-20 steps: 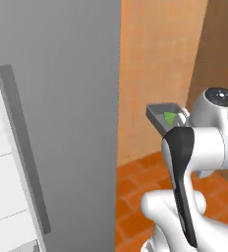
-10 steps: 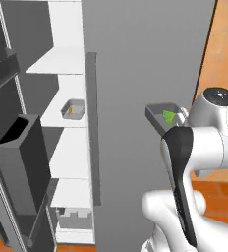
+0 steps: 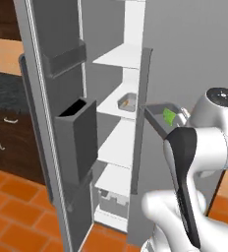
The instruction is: Take the meat container that has the shrimp and place it on the second highest rack of the freezer. Then take the vegetable container that has the tomato and lemon wedge and place it on the highest rack of the freezer.
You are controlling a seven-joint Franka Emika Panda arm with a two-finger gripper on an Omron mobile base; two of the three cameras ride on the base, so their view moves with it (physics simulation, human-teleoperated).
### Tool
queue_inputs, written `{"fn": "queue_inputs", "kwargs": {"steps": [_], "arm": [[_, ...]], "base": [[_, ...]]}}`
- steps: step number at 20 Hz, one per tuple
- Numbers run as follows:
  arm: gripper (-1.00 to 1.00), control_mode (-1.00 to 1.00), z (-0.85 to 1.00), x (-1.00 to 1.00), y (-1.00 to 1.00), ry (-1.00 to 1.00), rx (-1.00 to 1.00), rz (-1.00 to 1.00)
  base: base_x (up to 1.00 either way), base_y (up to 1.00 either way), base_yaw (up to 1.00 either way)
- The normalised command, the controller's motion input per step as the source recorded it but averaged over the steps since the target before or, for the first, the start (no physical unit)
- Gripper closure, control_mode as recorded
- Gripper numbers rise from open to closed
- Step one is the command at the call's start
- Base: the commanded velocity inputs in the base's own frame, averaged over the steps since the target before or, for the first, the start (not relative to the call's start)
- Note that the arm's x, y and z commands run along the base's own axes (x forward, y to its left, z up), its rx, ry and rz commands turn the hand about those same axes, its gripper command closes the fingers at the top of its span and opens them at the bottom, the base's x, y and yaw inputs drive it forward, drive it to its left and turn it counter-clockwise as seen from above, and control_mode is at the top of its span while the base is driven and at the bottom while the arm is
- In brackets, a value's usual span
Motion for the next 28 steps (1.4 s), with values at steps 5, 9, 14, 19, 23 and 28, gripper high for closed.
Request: {"fn": "queue_inputs", "kwargs": {"steps": [5,9,14,19,23,28], "arm": [[1.00,1.00,0.00,0.00,0.00,0.00,0.00,0.00],[1.00,1.00,0.00,0.00,0.00,0.00,0.00,0.00],[1.00,1.00,0.00,0.00,0.00,0.00,0.00,0.00],[1.00,1.00,0.00,0.00,0.00,0.00,0.00,0.00],[1.00,1.00,0.00,0.00,0.00,0.00,0.00,0.00],[1.00,1.00,0.00,0.00,0.00,0.00,0.00,0.00]], "base": [[0.06,0.94,0.07],[0.19,0.48,-0.22],[0.19,0.02,-0.37],[0.27,0.14,-0.24],[0.55,0.06,-0.09],[0.61,0.07,-0.01]]}}
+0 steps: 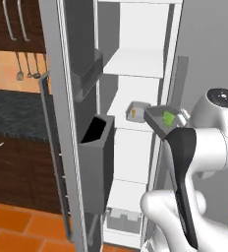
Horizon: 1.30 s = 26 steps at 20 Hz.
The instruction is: Take the meat container that has the shrimp and place it on the second highest rack of the freezer. Then take the vegetable container that has the tomato and lemon wedge and place it on the highest rack of the freezer.
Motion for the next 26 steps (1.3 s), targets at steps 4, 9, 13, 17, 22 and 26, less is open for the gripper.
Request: {"fn": "queue_inputs", "kwargs": {"steps": [4,9,13,17,22,26], "arm": [[1.00,1.00,0.00,0.00,0.00,0.00,0.00,0.00],[1.00,1.00,0.00,0.00,0.00,0.00,0.00,0.00],[1.00,1.00,0.00,0.00,0.00,0.00,0.00,0.00],[1.00,1.00,0.00,0.00,0.00,0.00,0.00,0.00],[1.00,1.00,0.00,0.00,0.00,0.00,0.00,0.00],[1.00,1.00,0.00,0.00,0.00,0.00,0.00,0.00]], "base": [[0.36,0.50,0.00],[0.18,0.52,0.00],[0.00,0.32,0.00],[0.37,0.09,0.00],[0.47,0.32,-0.02],[0.33,0.48,-0.02]]}}
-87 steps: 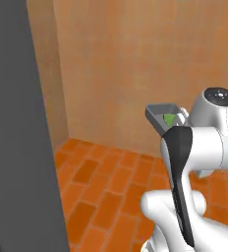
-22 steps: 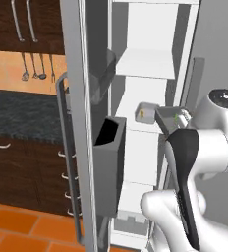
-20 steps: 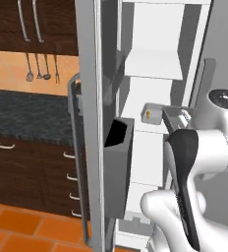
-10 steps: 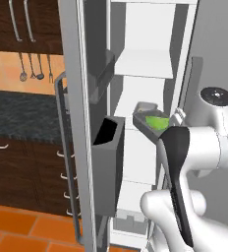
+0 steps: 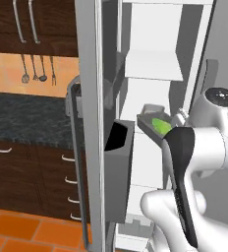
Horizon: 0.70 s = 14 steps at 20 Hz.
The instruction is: Take the meat container that has the shrimp and place it on the second highest rack of the freezer. Then take the vegetable container that has the tomato and lemon wedge and place it on the highest rack of the freezer.
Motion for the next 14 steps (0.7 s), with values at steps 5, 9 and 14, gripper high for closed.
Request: {"fn": "queue_inputs", "kwargs": {"steps": [5,9,14], "arm": [[1.00,1.00,0.00,0.00,0.00,0.00,0.00,0.00],[1.00,-1.00,0.04,0.00,0.01,-0.01,0.00,-0.01],[1.00,-1.00,0.37,0.00,0.21,-0.09,0.00,-0.04]], "base": [[0.16,0.25,0.00],[0.01,0.11,0.00],[0.00,0.00,0.00]]}}
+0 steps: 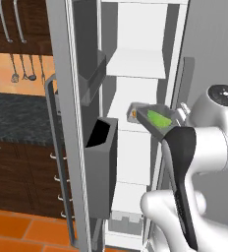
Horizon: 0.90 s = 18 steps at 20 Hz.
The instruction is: Take the meat container that has the shrimp and place it on the second highest rack of the freezer. Then take the vegetable container that has the tomato and lemon wedge and place it on the highest rack of the freezer.
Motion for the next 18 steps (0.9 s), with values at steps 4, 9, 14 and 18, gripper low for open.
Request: {"fn": "queue_inputs", "kwargs": {"steps": [4,9,14,18], "arm": [[1.00,-1.00,0.53,0.00,0.40,-0.15,0.00,-0.04],[1.00,-1.00,0.68,0.09,0.21,-0.17,0.00,-0.06],[1.00,-1.00,0.72,0.22,0.12,-0.15,0.00,-0.04],[1.00,-1.00,0.49,0.54,0.09,-0.08,0.01,0.00]], "base": [[0.00,0.00,0.00],[0.00,0.00,0.00],[0.00,0.00,0.00],[0.00,0.00,0.00]]}}
